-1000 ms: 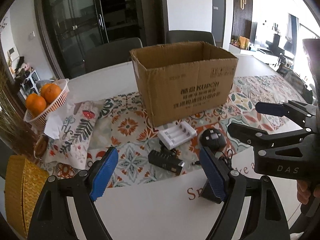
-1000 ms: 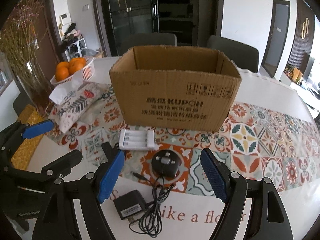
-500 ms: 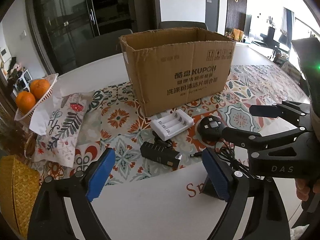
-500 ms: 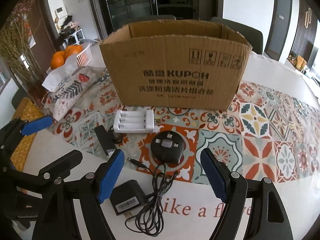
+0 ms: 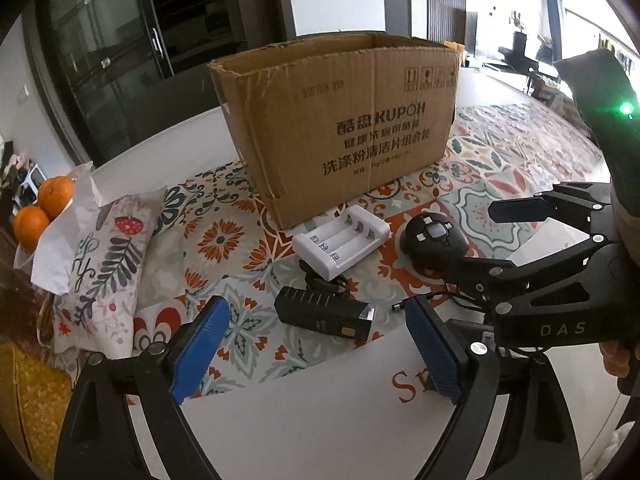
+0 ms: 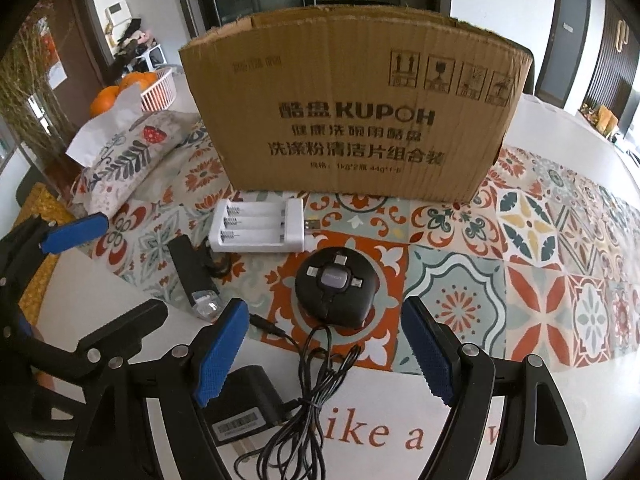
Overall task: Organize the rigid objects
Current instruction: 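Move left tool to the black rectangular device while right tool approaches the black round hub, then close left tool on the black rectangular device while right tool grips the black round hub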
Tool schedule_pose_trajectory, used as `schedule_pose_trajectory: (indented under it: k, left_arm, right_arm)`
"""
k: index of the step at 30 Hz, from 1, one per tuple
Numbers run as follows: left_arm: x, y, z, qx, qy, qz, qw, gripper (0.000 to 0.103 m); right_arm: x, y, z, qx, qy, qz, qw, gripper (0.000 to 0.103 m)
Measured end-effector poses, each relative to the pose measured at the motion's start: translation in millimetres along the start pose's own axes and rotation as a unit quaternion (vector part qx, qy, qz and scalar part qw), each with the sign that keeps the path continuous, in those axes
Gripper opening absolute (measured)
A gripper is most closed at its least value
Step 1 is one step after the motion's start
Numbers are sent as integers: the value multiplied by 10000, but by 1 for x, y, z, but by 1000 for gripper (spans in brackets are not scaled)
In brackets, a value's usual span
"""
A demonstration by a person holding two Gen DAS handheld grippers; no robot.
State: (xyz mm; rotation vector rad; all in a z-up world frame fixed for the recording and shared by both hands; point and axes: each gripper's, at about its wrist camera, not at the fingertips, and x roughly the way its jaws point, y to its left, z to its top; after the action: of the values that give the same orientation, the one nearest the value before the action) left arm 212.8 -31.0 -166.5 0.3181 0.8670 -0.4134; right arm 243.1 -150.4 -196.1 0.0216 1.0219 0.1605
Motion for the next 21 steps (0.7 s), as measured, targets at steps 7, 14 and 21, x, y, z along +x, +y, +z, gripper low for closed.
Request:
schedule_pose_trajectory:
  k: [7,14,21]
  left_arm:
    - [23,4,-2,-27,215,-186,9996,90]
    - [41,11,-3,-257,435,-435,9978,90]
    - [54,14,-7,-377,549,-508,9965,90]
  right_arm:
    - [18,-5,1,32,121,-39,9999,79]
    - [37,-6,6,118,198,-3,9997,79]
    - [53,-3,11,137,284,4,9995,79]
